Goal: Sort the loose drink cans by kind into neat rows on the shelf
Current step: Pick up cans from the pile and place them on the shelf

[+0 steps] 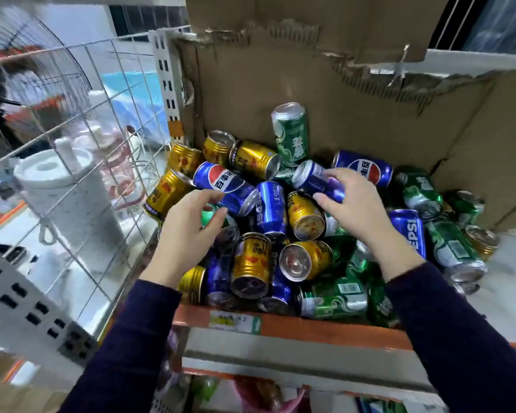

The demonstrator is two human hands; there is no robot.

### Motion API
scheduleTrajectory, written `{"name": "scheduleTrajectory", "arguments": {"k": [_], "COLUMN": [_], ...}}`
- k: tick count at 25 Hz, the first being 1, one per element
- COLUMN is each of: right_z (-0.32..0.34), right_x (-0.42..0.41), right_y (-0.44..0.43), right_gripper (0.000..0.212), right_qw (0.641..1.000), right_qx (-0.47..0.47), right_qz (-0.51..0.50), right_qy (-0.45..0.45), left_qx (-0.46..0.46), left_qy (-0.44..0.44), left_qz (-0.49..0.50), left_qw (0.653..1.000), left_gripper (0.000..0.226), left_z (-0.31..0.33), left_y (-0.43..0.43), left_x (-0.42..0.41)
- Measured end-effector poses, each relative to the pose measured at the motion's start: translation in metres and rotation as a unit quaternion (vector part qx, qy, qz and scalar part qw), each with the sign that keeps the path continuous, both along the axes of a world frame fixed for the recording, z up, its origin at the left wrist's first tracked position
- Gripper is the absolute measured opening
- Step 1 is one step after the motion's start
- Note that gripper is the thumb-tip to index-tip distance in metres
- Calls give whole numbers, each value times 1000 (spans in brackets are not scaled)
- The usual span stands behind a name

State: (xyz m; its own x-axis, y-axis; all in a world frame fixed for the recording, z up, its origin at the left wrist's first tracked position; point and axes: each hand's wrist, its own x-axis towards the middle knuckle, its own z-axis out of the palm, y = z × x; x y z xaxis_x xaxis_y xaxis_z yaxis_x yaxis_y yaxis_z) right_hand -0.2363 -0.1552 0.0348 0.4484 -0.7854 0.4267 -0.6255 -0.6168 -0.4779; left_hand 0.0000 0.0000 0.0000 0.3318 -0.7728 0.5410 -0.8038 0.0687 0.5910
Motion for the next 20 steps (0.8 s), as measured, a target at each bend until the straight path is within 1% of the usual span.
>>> {"name": "scheduleTrajectory", "arguments": {"k": [2,5,7,10,12,14,16,18,20], "right_z": [1,-4,-10,-12,-10,-4,2,5,3], "right_x": [13,23,23,19,15,11,7,4,1], "right_y": [-17,-37,-43,-46,-43,-39,-33,-25,-17], "right_gripper": [61,83,85,77,74,70,67,66,68], "right_qw": [997,990,987,991,997,999,998,996,994], "right_qx": [-9,13,-12,-25,-17,-14,-1,17,43], "right_qz": [2,-8,-13,2,22,30,32,35,36], "right_qy": [71,138,162,132,66,-10,-59,-80,-98], "left_qx": [-1,8,9,8,3,17,63,105,110], "left_qy": [-15,-17,-15,-13,-4,15,22,-2,-15], "left_qz": [15,44,55,69,105,159,196,214,217], "left_qw": [1000,999,998,997,994,987,978,971,970], "left_gripper": [24,25,27,27,30,41,57,66,68], "left_z": [4,5,7,6,5,5,7,11,15], "left_y": [-7,-14,-17,-21,-26,-34,-44,-52,-57], "left_x": [2,4,7,8,10,13,17,18,19]}}
